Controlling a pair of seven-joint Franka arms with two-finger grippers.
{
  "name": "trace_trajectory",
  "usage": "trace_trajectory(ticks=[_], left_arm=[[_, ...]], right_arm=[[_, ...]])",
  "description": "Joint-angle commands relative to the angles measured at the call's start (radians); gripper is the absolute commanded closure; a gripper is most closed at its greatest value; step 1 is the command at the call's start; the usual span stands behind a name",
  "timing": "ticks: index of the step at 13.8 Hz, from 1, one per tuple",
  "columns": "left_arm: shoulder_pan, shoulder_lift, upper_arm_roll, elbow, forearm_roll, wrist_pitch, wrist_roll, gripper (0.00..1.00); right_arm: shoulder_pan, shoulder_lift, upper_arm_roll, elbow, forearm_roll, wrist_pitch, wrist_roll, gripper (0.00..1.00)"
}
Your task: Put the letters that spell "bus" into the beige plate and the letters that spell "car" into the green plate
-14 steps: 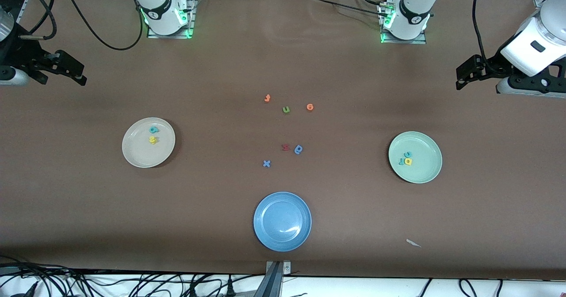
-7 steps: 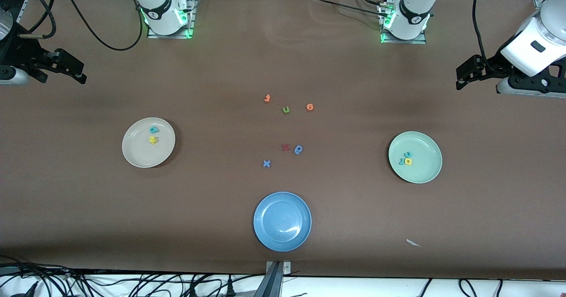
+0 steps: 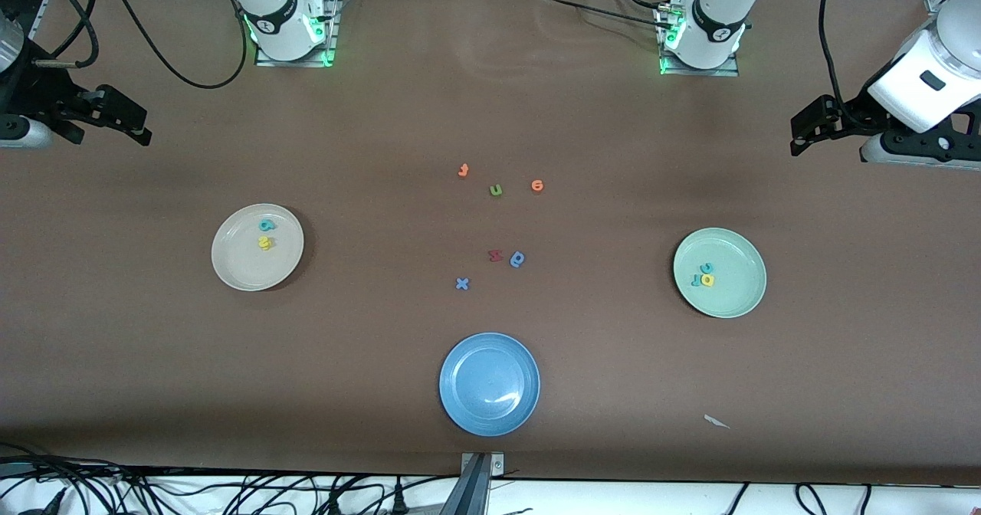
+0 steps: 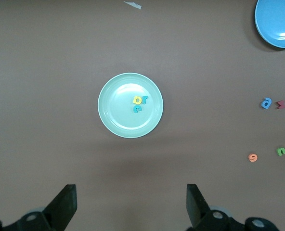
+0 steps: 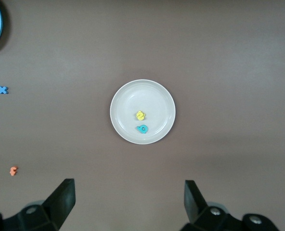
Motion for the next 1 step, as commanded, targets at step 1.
trace_trajectory(ticks=[1], left_arm=[[-0.003,-0.004,0.003,0.014,0.011,-0.019,-0.009,0.0]], right_arm=[[-0.006,0.017,0.001,0.036,0.007,-0.028,-0.001,0.0]])
